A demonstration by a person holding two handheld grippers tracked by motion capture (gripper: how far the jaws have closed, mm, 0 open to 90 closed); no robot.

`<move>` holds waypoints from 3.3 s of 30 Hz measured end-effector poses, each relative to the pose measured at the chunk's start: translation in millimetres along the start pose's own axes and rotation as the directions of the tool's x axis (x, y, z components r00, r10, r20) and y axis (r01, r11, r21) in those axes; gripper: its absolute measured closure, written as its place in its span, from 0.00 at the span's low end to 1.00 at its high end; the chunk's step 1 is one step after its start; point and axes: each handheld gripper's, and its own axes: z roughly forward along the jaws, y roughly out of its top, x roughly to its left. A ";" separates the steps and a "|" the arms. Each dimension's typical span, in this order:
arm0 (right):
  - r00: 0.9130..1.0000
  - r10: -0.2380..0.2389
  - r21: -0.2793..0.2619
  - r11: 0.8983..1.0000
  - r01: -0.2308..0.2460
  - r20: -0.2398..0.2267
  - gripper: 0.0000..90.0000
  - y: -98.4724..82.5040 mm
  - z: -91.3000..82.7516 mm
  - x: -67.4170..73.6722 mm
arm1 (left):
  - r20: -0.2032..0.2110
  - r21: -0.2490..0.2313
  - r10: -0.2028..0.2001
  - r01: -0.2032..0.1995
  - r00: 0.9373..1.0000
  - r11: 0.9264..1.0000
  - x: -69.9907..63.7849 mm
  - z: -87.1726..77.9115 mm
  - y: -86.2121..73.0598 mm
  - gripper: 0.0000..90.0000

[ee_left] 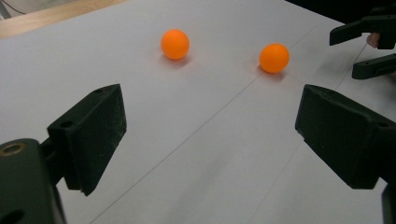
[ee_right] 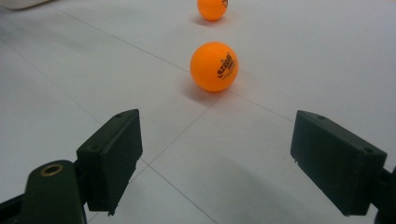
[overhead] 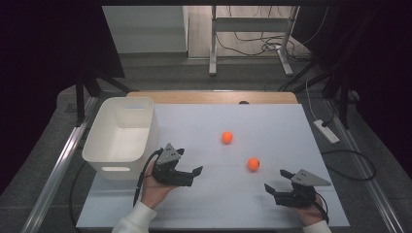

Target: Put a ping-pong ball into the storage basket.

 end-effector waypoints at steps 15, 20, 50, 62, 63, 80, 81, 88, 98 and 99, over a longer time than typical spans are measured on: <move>1.000 -0.002 0.002 1.000 0.002 0.003 0.19 -0.2 0.1 -0.1 | 0.010 0.025 0.002 -0.002 1.000 1.000 1.6 15.3 10.7 0.11; 1.000 -0.003 0.001 1.000 0.003 0.003 0.19 0.0 0.0 0.0 | 0.006 0.035 0.009 -0.010 1.000 0.999 2.7 19.6 13.6 0.11; 1.000 -0.004 0.001 1.000 0.004 0.010 0.19 0.2 -0.1 -0.6 | 0.005 0.076 0.011 -0.011 1.000 0.997 9.2 54.2 32.4 0.11; 1.000 -0.004 0.000 1.000 0.004 0.012 0.19 0.2 0.0 -1.0 | 0.004 0.097 0.024 -0.024 1.000 0.995 8.9 66.9 39.6 0.11; 1.000 -0.004 0.000 1.000 0.004 0.013 0.19 0.2 0.0 -1.1 | 0.006 0.097 0.024 -0.024 1.000 0.995 8.1 68.3 40.4 0.11; 1.000 0.003 0.000 1.000 -0.003 0.019 0.19 0.2 0.7 -2.3 | 0.013 0.117 0.031 -0.032 0.999 0.993 7.3 84.3 48.4 0.11; 1.000 0.003 0.000 1.000 -0.003 0.019 0.19 0.2 0.7 -2.4 | 0.012 0.120 0.032 -0.033 0.999 0.992 7.6 85.3 48.8 0.11; 1.000 0.002 0.001 1.000 -0.002 0.021 0.19 0.0 0.7 -2.7 | 0.004 0.123 0.039 -0.039 0.999 0.992 6.3 94.6 48.5 0.11; 1.000 -0.002 0.006 1.000 0.001 0.022 0.19 0.1 1.9 -3.7 | -0.007 0.125 0.038 -0.037 0.999 0.991 9.5 105.0 49.6 0.14; 1.000 -0.001 0.007 1.000 0.001 0.023 0.19 0.1 2.1 -3.8 | -0.006 0.127 0.039 -0.038 0.999 0.991 9.7 105.8 50.0 0.14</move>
